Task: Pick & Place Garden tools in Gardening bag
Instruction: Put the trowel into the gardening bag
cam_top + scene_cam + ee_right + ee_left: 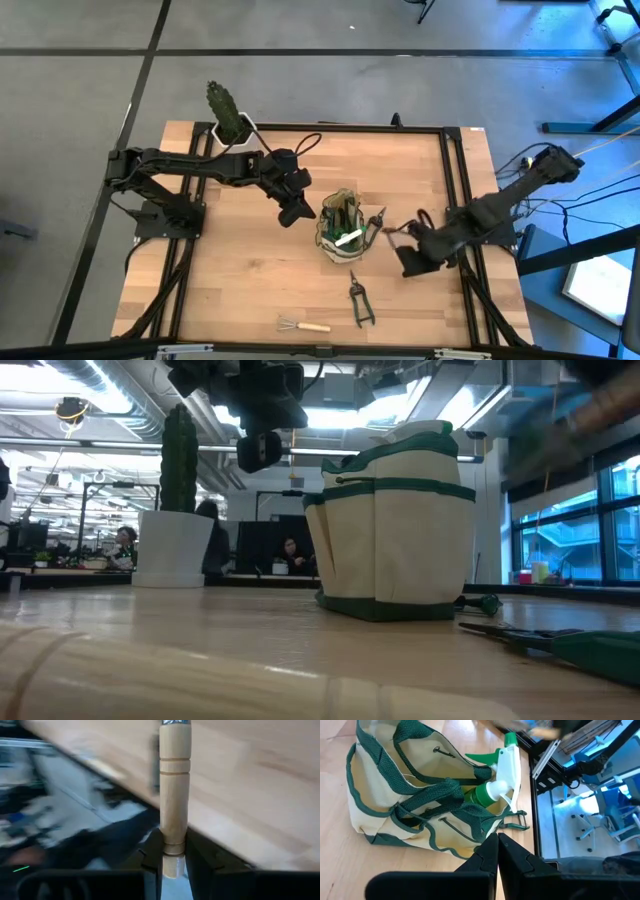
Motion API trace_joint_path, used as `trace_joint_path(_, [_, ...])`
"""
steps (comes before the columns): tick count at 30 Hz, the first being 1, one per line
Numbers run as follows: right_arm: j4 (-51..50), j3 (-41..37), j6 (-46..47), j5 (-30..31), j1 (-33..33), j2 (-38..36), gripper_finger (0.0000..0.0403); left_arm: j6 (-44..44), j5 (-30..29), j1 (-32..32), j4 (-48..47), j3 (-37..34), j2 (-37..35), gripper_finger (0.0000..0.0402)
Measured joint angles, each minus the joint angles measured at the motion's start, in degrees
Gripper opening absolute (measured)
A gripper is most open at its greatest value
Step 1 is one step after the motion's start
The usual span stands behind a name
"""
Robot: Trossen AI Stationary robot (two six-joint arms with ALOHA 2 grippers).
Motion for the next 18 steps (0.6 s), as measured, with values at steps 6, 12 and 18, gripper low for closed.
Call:
trace_joint_path(6, [0.3,10.7,-0.3,13.9,0.0,-1.5,0.0056,3.6,-0.1,-0.1,2.7,0.0,0.0,0.0002])
trace_joint_path(12, [11.0,15.9,-10.4,30.5,-0.5,-1.6,0.0056,5.8,-1.7,-1.2,10.2,0.1,-0.8,0.0001])
trace_joint_path(18, [23.9,15.9,-23.2,37.8,-2.7,-1.1,0.0056,3.2,-8.0,-2.2,19.1,0.1,-2.6,0.0004])
